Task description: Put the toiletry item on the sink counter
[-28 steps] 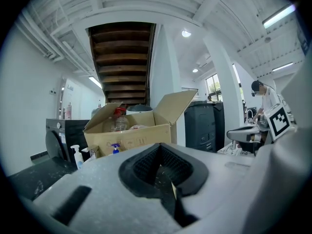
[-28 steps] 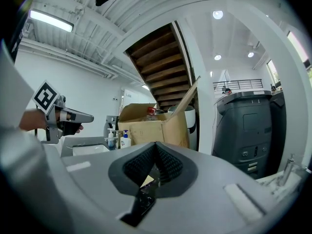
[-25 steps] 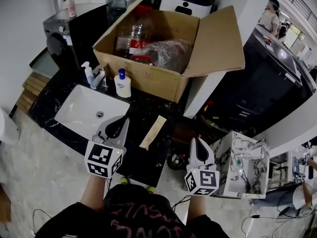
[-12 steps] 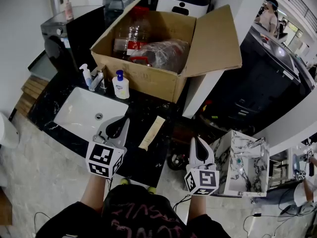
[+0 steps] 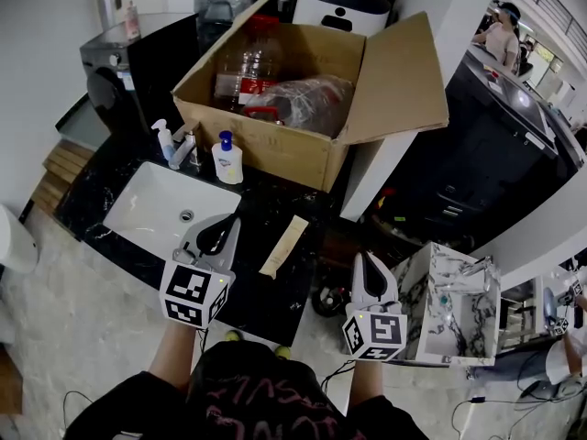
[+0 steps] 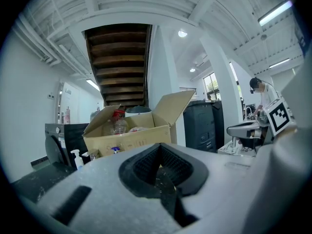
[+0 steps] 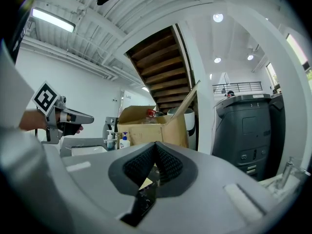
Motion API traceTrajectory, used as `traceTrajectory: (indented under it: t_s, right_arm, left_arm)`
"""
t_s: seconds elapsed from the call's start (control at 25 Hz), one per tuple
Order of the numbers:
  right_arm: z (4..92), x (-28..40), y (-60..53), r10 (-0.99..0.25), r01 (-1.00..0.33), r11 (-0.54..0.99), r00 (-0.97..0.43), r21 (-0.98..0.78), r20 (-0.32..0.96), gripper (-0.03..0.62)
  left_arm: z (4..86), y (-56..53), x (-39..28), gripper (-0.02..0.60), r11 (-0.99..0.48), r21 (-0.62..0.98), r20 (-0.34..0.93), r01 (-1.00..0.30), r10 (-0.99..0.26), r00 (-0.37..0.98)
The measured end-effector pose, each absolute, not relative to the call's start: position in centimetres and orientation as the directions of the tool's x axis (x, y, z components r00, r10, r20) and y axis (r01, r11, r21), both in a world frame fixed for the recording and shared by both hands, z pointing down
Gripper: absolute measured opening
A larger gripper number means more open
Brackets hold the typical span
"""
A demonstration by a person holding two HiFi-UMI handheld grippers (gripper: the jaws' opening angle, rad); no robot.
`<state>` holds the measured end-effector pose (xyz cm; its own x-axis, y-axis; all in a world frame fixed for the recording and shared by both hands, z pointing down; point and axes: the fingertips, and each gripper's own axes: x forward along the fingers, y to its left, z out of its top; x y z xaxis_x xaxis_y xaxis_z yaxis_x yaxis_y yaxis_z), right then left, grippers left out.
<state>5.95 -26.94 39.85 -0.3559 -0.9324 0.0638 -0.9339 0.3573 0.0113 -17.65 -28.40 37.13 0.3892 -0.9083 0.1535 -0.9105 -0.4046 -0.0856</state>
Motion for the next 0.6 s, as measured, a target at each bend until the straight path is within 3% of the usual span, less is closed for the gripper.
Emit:
traceTrajectory:
  t_s: [0.6]
  right_arm:
    - [39.57,6.26,-26.68,-0.934,-0.935,0.354,-0.353,0.016,0.062,0.008]
  left_arm:
    - [36.82,-28.14,-17.38,-0.002,-0.407,-0.077,0.147,-0.910,-0.907,0.394]
